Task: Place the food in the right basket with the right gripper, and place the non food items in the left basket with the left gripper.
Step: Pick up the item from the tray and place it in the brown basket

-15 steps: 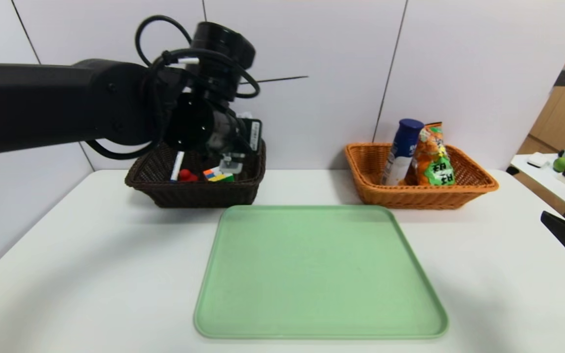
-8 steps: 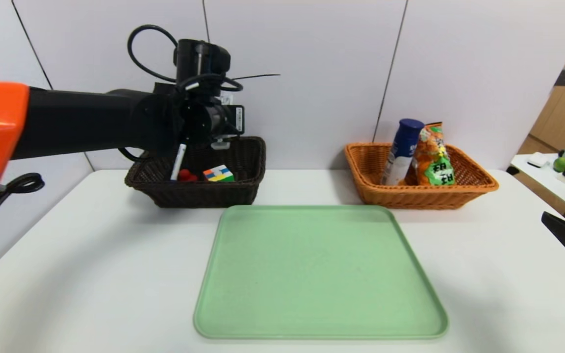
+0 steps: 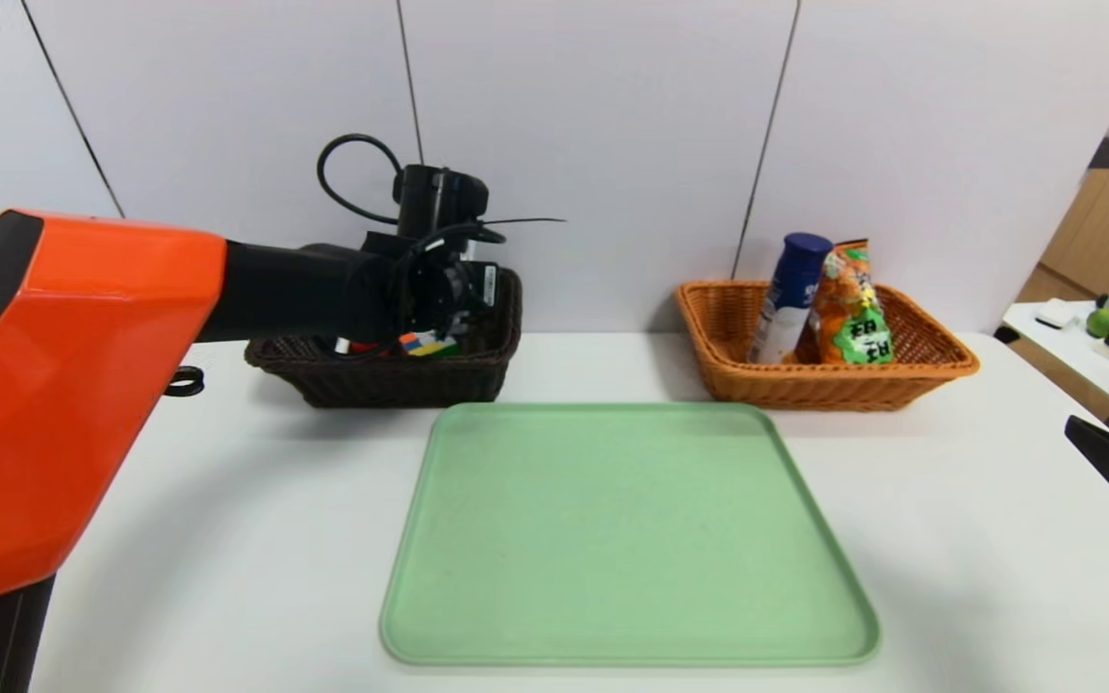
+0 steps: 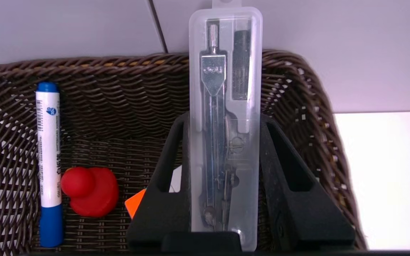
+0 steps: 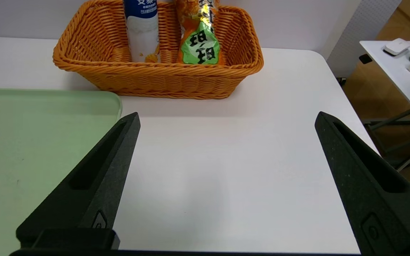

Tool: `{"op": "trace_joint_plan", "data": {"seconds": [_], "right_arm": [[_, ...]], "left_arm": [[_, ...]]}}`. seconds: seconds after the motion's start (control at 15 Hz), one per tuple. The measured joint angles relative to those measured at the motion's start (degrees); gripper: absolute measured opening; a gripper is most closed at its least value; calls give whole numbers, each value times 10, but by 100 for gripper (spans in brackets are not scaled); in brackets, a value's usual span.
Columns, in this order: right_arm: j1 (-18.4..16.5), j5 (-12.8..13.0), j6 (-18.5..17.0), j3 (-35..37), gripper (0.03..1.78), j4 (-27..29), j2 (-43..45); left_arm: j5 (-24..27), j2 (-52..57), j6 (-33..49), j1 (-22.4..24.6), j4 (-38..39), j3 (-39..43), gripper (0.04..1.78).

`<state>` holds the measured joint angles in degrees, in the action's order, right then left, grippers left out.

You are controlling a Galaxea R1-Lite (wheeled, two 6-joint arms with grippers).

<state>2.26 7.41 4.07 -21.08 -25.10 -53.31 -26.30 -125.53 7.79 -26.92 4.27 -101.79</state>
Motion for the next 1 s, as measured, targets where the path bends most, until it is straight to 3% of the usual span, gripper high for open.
{"op": "trace_joint_plan", "data": {"seconds": [0.33,0.73,1.0], "right_arm": [[0,0,0,1,169,0,0],[0,-1,0,2,169,0,0],[0,-1,0,2,169,-1,0]], "left_arm": [[1,-14,0,0,0,-4,59],[-2,-15,1,0,12,-3,116],[-2,-2,1,-1,19,-4,138]]}}
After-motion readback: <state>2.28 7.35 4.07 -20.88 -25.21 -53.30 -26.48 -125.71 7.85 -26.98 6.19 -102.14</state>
